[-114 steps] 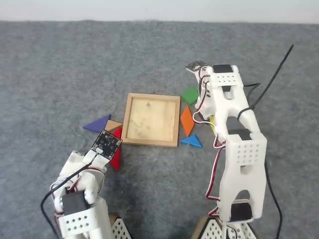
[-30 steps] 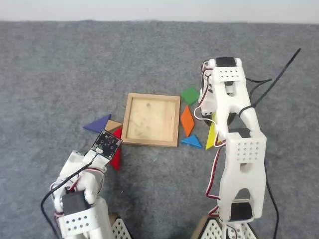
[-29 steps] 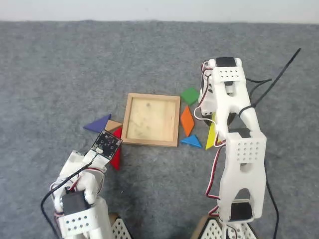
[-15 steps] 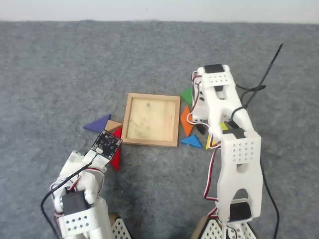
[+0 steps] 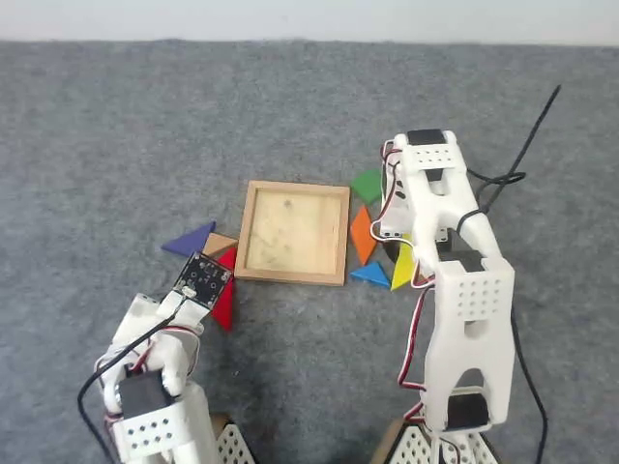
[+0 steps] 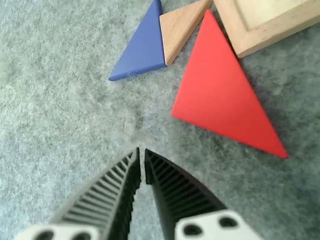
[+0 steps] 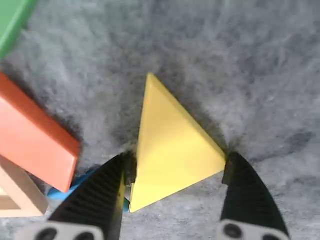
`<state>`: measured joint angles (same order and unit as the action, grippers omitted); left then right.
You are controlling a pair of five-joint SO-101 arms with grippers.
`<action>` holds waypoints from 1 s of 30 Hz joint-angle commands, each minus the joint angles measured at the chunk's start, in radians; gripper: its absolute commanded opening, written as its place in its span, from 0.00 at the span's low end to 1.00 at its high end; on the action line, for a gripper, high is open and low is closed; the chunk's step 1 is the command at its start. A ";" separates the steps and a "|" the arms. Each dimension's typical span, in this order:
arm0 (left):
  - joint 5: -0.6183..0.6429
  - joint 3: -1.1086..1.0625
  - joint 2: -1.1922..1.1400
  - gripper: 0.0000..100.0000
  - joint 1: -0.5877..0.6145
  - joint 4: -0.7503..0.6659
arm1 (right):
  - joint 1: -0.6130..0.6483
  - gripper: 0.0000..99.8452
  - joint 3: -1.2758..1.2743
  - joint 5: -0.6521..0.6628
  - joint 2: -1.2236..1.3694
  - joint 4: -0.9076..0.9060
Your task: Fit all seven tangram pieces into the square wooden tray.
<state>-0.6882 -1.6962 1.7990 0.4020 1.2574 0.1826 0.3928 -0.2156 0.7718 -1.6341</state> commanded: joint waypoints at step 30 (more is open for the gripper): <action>-0.006 0.013 0.018 0.02 0.011 -0.002 | -0.004 0.19 -0.057 -0.041 -0.236 -0.079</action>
<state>-0.6882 -1.6962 1.7990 0.4066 1.2574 0.1841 0.3544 -0.2555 0.5861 -1.7001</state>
